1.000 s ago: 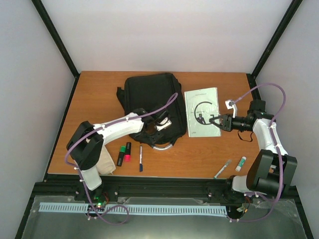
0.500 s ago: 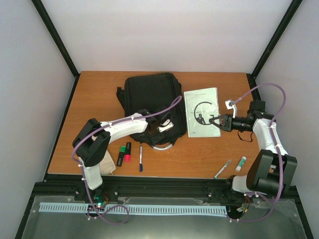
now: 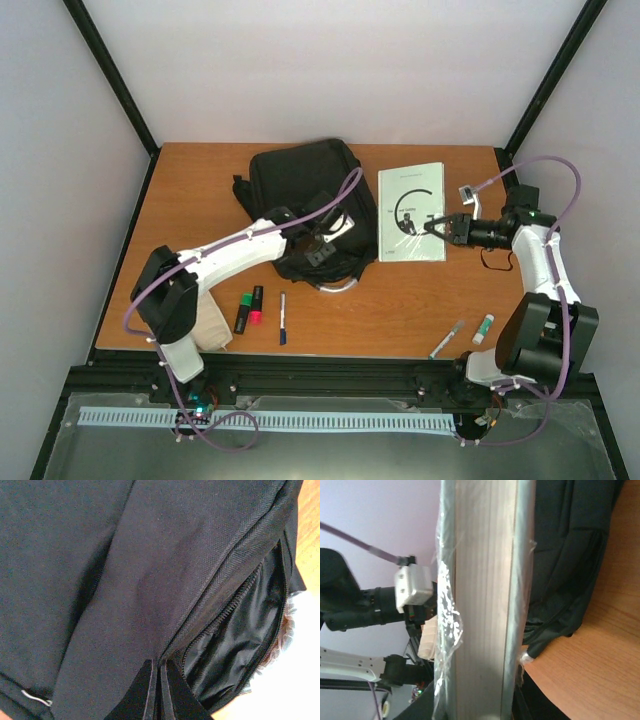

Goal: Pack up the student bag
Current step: Place the book in the student bag.

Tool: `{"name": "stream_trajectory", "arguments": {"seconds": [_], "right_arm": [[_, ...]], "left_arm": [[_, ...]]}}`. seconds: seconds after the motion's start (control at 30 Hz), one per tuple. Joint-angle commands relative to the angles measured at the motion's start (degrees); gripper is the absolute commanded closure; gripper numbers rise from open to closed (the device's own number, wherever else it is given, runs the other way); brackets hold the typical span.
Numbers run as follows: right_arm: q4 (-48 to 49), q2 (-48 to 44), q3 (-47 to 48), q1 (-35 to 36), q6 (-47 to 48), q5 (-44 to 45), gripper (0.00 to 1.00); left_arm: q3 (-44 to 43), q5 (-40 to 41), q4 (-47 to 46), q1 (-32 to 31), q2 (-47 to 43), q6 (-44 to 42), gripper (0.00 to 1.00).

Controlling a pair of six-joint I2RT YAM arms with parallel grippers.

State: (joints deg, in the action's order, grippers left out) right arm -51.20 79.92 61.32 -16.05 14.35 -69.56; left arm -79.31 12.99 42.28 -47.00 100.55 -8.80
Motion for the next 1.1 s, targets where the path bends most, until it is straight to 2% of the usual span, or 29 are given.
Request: {"name": "stream_trajectory", "arguments": {"seconds": [0.0, 0.13, 0.37, 0.67, 0.93, 1.07], "right_arm": [[-6.7, 2.3, 4.8, -0.1, -2.8, -4.1, 0.97], [-12.4, 3.5, 5.6, -0.1, -3.4, -5.3, 0.97], [-14.9, 2.6, 2.0, 2.5, -7.4, -3.0, 0.97], [-13.6, -3.1, -8.7, 7.1, -12.9, 2.4, 0.97], [-11.7, -5.0, -11.0, 13.9, -15.1, 4.2, 0.97], [-10.2, -8.8, -12.7, 15.5, -17.0, 4.9, 0.97]], "left_arm": [[-4.2, 2.4, -4.3, -0.2, -3.4, 0.5, 0.99], [-5.1, 3.7, -5.1, -0.2, -3.5, 1.5, 0.99], [-6.5, 6.1, -6.6, 0.0, -4.4, 3.3, 0.99], [-8.7, 4.2, -8.2, 0.8, -4.0, 5.1, 0.99], [-11.9, 0.9, -9.7, 1.0, -2.0, 5.4, 0.99], [-12.6, -0.1, -11.0, 1.0, -1.2, 4.7, 0.99]]}}
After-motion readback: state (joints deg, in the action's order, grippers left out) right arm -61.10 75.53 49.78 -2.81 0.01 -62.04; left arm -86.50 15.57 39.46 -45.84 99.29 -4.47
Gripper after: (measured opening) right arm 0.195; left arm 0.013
